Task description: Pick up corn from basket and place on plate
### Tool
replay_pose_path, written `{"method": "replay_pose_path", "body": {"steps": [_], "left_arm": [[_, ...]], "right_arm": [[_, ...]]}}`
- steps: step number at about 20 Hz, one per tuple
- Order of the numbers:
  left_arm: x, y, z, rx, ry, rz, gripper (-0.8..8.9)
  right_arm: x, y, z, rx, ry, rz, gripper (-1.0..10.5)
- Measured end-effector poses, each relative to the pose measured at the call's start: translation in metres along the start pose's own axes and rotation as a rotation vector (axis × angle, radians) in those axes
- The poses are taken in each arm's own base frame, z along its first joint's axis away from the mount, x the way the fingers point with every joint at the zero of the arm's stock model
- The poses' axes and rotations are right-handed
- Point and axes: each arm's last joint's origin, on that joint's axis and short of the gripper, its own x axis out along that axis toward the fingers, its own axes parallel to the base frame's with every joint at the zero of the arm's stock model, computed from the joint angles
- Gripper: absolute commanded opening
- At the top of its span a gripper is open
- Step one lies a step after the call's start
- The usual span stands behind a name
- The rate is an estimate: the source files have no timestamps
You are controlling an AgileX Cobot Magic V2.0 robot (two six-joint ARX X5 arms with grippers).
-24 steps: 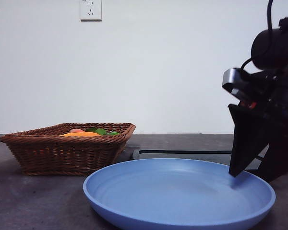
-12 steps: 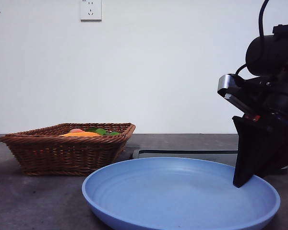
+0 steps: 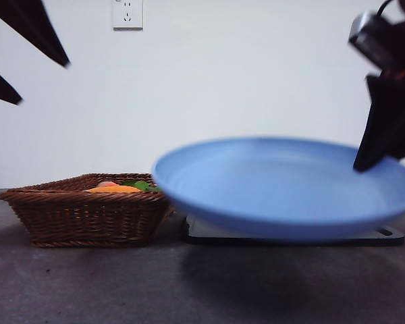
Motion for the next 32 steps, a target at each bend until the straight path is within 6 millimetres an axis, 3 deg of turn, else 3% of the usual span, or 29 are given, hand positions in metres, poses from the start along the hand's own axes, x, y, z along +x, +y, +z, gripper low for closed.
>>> {"method": "replay_pose_path", "body": {"steps": [4, 9, 15, 20, 32], "left_arm": [[0.044, 0.001, 0.025, 0.062, 0.108, 0.088, 4.54], [0.097, -0.003, 0.046, 0.153, 0.21, 0.147, 4.54], [0.144, 0.001, 0.039, 0.189, 0.324, 0.173, 4.54], [0.163, 0.008, 0.033, 0.185, 0.351, 0.178, 4.54], [0.178, 0.013, 0.028, 0.19, 0.366, 0.201, 4.26]], "right_arm": [[-0.03, 0.006, -0.004, -0.002, -0.133, -0.01, 0.0], [-0.052, 0.01, -0.005, 0.002, -0.213, -0.027, 0.0], [-0.055, 0.01, -0.007, 0.005, -0.217, -0.029, 0.0], [-0.055, 0.01, -0.007, 0.005, -0.217, -0.029, 0.0], [-0.055, 0.01, -0.007, 0.005, -0.216, -0.029, 0.0]]}}
